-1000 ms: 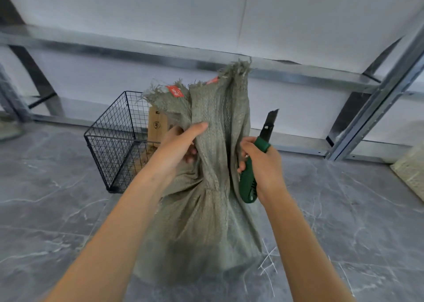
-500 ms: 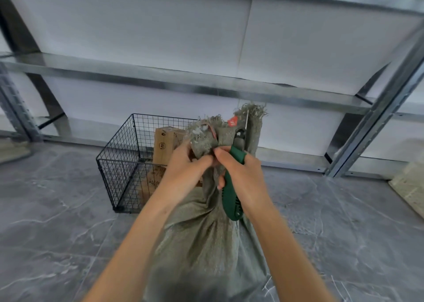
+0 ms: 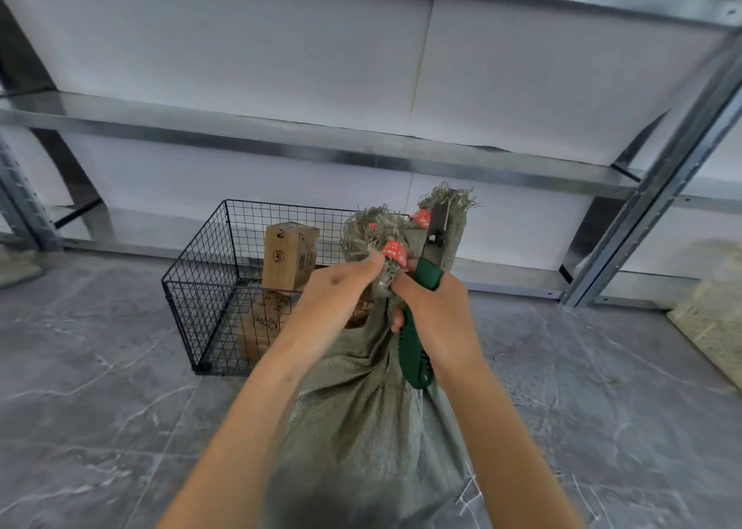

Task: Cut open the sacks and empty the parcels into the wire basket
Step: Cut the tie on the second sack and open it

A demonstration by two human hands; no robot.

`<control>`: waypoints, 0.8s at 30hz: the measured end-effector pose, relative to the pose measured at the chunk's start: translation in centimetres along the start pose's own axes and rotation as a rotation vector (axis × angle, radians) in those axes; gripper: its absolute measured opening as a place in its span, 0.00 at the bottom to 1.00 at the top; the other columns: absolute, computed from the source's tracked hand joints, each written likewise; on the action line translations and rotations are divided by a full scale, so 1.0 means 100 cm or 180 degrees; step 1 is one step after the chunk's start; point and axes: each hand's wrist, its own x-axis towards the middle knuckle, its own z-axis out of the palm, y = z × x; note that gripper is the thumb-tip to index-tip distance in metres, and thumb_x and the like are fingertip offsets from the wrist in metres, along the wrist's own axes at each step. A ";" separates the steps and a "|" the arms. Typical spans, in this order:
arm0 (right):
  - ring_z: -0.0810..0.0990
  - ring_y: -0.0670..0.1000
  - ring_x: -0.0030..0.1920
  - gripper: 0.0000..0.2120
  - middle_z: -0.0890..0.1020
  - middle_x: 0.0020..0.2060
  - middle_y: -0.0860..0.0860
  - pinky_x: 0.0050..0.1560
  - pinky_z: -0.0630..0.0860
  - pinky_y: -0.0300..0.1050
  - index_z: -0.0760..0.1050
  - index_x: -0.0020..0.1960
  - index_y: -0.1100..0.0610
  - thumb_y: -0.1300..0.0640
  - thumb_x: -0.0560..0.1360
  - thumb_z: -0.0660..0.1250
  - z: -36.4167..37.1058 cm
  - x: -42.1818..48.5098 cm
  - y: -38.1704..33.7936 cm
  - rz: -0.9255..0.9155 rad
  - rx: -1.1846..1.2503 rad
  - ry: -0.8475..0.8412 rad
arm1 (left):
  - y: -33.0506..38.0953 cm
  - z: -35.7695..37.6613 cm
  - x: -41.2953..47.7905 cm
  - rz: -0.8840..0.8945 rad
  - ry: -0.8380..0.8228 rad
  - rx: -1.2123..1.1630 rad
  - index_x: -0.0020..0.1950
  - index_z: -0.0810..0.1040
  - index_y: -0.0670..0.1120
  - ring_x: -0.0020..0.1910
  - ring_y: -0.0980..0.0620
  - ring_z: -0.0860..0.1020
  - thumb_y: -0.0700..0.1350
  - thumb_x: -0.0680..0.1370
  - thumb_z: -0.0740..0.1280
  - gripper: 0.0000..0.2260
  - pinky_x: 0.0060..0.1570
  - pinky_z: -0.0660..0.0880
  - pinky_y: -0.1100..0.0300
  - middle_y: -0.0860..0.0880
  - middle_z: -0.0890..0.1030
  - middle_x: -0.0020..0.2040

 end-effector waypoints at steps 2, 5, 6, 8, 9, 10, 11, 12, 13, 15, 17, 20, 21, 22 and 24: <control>0.69 0.51 0.22 0.06 0.71 0.25 0.59 0.24 0.67 0.38 0.76 0.44 0.66 0.63 0.76 0.65 -0.004 -0.002 0.000 -0.0115 -0.0045 -0.0029 | 0.003 0.004 -0.003 0.0206 0.0113 0.0279 0.42 0.81 0.51 0.36 0.69 0.75 0.56 0.77 0.64 0.12 0.44 0.69 0.78 0.51 0.79 0.39; 0.68 0.50 0.22 0.05 0.71 0.24 0.56 0.25 0.68 0.39 0.78 0.48 0.65 0.65 0.76 0.64 -0.007 -0.005 -0.003 -0.0184 -0.0077 -0.0082 | 0.006 0.007 -0.008 0.0517 0.0251 0.0540 0.41 0.81 0.42 0.34 0.58 0.74 0.47 0.77 0.66 0.11 0.36 0.68 0.69 0.43 0.79 0.36; 0.68 0.50 0.22 0.05 0.71 0.24 0.55 0.25 0.68 0.39 0.79 0.48 0.63 0.65 0.76 0.64 -0.008 -0.006 -0.004 -0.0196 -0.0082 -0.0105 | 0.007 0.007 -0.009 0.0570 0.0262 0.0629 0.42 0.81 0.41 0.34 0.56 0.74 0.46 0.77 0.67 0.09 0.35 0.68 0.68 0.42 0.81 0.38; 0.69 0.49 0.22 0.08 0.72 0.24 0.54 0.25 0.69 0.39 0.80 0.46 0.56 0.66 0.76 0.64 -0.009 -0.008 -0.004 -0.0192 -0.0075 -0.0133 | 0.006 0.008 -0.010 0.0581 0.0302 0.0717 0.44 0.82 0.44 0.35 0.53 0.74 0.42 0.76 0.66 0.06 0.36 0.67 0.62 0.39 0.81 0.42; 0.69 0.49 0.22 0.10 0.72 0.24 0.53 0.26 0.69 0.39 0.80 0.46 0.52 0.65 0.76 0.64 -0.009 -0.009 -0.004 -0.0173 -0.0067 -0.0129 | 0.007 0.008 -0.011 0.0581 0.0310 0.0707 0.44 0.82 0.45 0.34 0.53 0.73 0.41 0.76 0.66 0.06 0.35 0.66 0.61 0.38 0.81 0.42; 0.69 0.49 0.22 0.11 0.73 0.25 0.54 0.26 0.69 0.39 0.79 0.45 0.50 0.65 0.76 0.64 -0.010 -0.010 -0.003 -0.0148 -0.0045 -0.0105 | 0.006 0.008 -0.011 0.0569 0.0315 0.0709 0.44 0.82 0.47 0.33 0.53 0.72 0.40 0.76 0.65 0.07 0.33 0.64 0.61 0.38 0.80 0.40; 0.69 0.49 0.22 0.12 0.75 0.26 0.55 0.27 0.70 0.40 0.79 0.46 0.49 0.65 0.76 0.64 -0.010 -0.009 -0.003 -0.0120 -0.0009 -0.0062 | 0.005 0.008 -0.011 0.0528 0.0340 0.0698 0.44 0.82 0.49 0.29 0.53 0.70 0.39 0.76 0.65 0.08 0.30 0.63 0.62 0.41 0.79 0.34; 0.70 0.49 0.22 0.12 0.76 0.29 0.55 0.28 0.70 0.41 0.79 0.47 0.49 0.66 0.76 0.64 -0.011 -0.009 -0.002 -0.0094 0.0029 -0.0006 | 0.004 0.008 -0.010 0.0487 0.0382 0.0687 0.44 0.81 0.48 0.24 0.56 0.67 0.38 0.76 0.64 0.08 0.27 0.62 0.64 0.47 0.76 0.27; 0.70 0.49 0.22 0.12 0.77 0.30 0.55 0.28 0.71 0.42 0.79 0.48 0.50 0.66 0.76 0.64 -0.013 -0.008 -0.002 -0.0070 0.0043 0.0048 | 0.003 0.008 -0.010 0.0447 0.0429 0.0683 0.45 0.81 0.47 0.20 0.58 0.64 0.38 0.76 0.64 0.08 0.24 0.60 0.67 0.53 0.72 0.23; 0.71 0.48 0.22 0.12 0.78 0.29 0.51 0.29 0.72 0.43 0.78 0.47 0.49 0.66 0.76 0.64 -0.015 -0.006 -0.001 -0.0048 0.0029 0.0113 | 0.002 0.009 -0.008 0.0431 0.0477 0.0735 0.45 0.81 0.45 0.18 0.59 0.61 0.37 0.76 0.63 0.07 0.20 0.58 0.69 0.56 0.69 0.22; 0.71 0.48 0.22 0.12 0.78 0.28 0.49 0.28 0.72 0.42 0.78 0.46 0.51 0.67 0.76 0.63 -0.016 -0.006 -0.001 -0.0049 0.0075 0.0177 | 0.001 0.010 -0.006 0.0499 0.0477 0.0787 0.44 0.81 0.44 0.19 0.59 0.60 0.38 0.76 0.63 0.07 0.20 0.57 0.69 0.54 0.69 0.24; 0.70 0.48 0.22 0.09 0.78 0.34 0.51 0.26 0.71 0.40 0.78 0.50 0.58 0.68 0.76 0.62 -0.015 -0.004 0.002 -0.0109 0.0107 0.0350 | 0.000 0.012 -0.005 0.0476 0.0523 0.0778 0.44 0.81 0.44 0.18 0.59 0.61 0.38 0.77 0.63 0.07 0.19 0.57 0.69 0.57 0.68 0.21; 0.70 0.48 0.21 0.08 0.79 0.35 0.52 0.26 0.71 0.40 0.77 0.51 0.59 0.69 0.76 0.62 -0.015 -0.003 0.003 -0.0134 0.0106 0.0415 | 0.000 0.012 -0.004 0.0438 0.0543 0.0753 0.44 0.81 0.44 0.17 0.59 0.61 0.39 0.77 0.63 0.07 0.19 0.57 0.69 0.57 0.68 0.21; 0.70 0.47 0.21 0.08 0.78 0.36 0.52 0.26 0.71 0.40 0.76 0.51 0.60 0.69 0.76 0.62 -0.015 -0.002 0.003 -0.0150 0.0121 0.0474 | 0.000 0.011 -0.004 0.0397 0.0558 0.0728 0.44 0.81 0.45 0.17 0.59 0.61 0.39 0.77 0.63 0.07 0.19 0.58 0.69 0.57 0.69 0.21; 0.70 0.48 0.21 0.07 0.77 0.34 0.52 0.25 0.70 0.39 0.75 0.51 0.61 0.68 0.76 0.63 -0.015 -0.002 0.004 -0.0155 0.0167 0.0529 | -0.001 0.011 -0.003 0.0375 0.0597 0.0687 0.44 0.82 0.47 0.20 0.59 0.65 0.41 0.77 0.64 0.07 0.22 0.62 0.68 0.53 0.73 0.24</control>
